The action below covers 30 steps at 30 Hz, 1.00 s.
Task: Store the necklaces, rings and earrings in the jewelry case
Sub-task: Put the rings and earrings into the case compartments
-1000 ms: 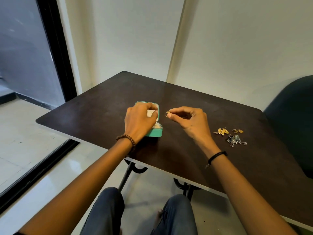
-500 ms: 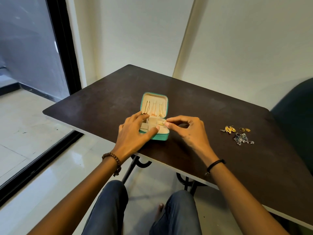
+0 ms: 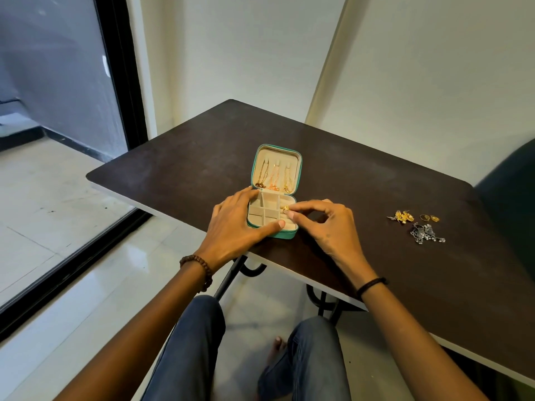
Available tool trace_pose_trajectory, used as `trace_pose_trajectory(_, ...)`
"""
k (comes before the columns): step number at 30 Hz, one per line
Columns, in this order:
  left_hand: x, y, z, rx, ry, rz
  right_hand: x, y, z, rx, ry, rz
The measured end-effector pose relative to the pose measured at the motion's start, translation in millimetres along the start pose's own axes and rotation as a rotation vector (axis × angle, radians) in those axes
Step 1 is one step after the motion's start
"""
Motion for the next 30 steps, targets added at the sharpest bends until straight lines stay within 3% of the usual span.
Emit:
trace_pose_trajectory(11,-1,1,0,-0.028,0.074,-0.004,10,5,-1,-0.21,0.127,-0.087)
trace_pose_trajectory(17,-1,1,1,-0.04,0.082,0.007,12,4,-2,-0.237,0.136,-0.056)
trace_pose_trajectory(22,0,1,2,-0.063,0.108,0.014,9,9,-2,-0.234,0.116,-0.131)
trace_pose_trajectory(30,0,2,2,-0.062,0.109,0.017,17,10,-5,-0.321,0.277,-0.055)
Point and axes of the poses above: each hand's wrist, its own y-axis away from the middle knuckle, its own x-axis out of the palm, z = x × y, the point moved 3 cm from there along -y, towards the middle knuckle, and after that the axes turned 1 degree about -x, right-handed, at the moved point
